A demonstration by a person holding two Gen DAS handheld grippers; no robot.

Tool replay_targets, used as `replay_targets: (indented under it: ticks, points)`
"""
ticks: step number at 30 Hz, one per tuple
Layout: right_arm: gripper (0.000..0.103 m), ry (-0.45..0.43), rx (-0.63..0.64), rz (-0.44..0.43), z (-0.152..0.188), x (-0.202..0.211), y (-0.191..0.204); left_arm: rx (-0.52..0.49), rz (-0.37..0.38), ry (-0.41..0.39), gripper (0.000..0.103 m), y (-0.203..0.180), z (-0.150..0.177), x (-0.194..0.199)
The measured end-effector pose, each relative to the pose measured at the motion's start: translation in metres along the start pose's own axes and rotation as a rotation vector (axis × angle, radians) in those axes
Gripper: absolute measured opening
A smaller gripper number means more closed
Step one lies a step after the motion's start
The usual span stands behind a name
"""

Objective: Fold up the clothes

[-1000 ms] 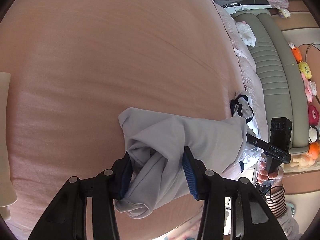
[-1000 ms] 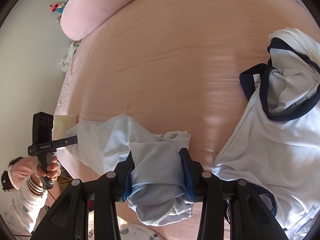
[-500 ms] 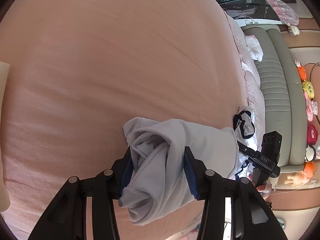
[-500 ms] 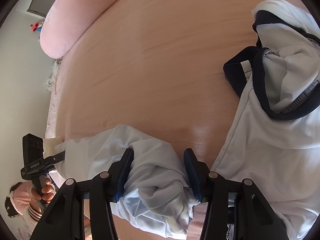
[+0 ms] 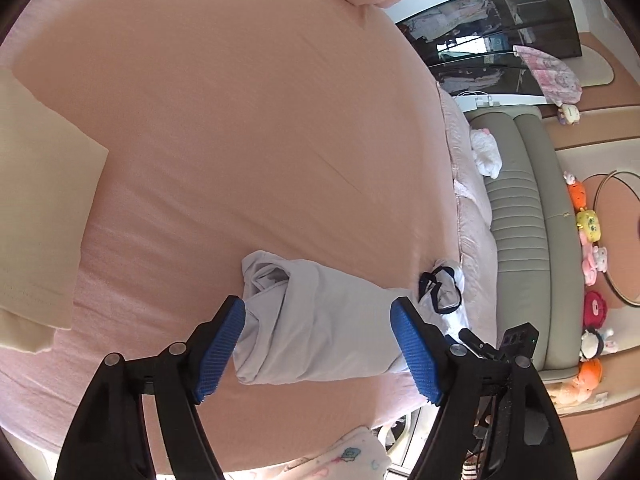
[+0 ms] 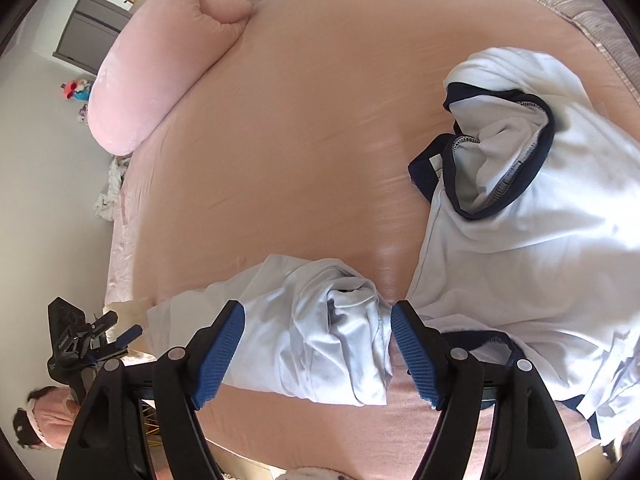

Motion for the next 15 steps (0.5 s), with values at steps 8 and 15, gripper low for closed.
replay_targets:
  ticks: [8,15]
  points:
    - [0.076,-0.041,-0.022,-0.053,0.035,0.017,0.022,0.018,0.067,-0.035,0.075,0.002,0.035,0.009]
    - [0.077,-0.044,-0.102,-0.131,0.064,0.006,0.025,0.107,0.129,-0.034,0.075,0.016,0.061,0.004]
Point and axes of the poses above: each gripper's, at about its wrist camera, not at the fingertips, and x roughly against the way its jaws point, y to its left, z to its underside, the point moved 6 cm from there along -x, roughly the way its jaws point, and after that the axes turned 8 degrees about x, right-handed, at the moved point
